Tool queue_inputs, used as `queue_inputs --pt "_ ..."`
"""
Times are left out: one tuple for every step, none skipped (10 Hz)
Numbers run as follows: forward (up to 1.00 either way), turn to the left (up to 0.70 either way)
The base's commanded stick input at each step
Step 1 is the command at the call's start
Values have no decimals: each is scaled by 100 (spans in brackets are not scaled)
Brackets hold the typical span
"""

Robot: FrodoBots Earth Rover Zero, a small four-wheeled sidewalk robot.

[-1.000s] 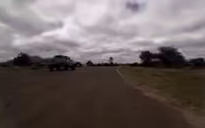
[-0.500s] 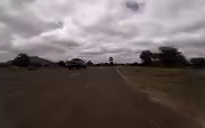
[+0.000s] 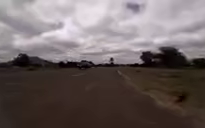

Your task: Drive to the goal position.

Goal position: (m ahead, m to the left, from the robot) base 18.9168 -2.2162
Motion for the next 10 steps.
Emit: queue_inputs --pt "60 -15" --pt "60 -15" --pt "60 -15" --pt "60 -15" --pt "60 -15" --pt "60 -15" --pt "60 -15" --pt "60 0" --pt "60 0" --pt "60 0"
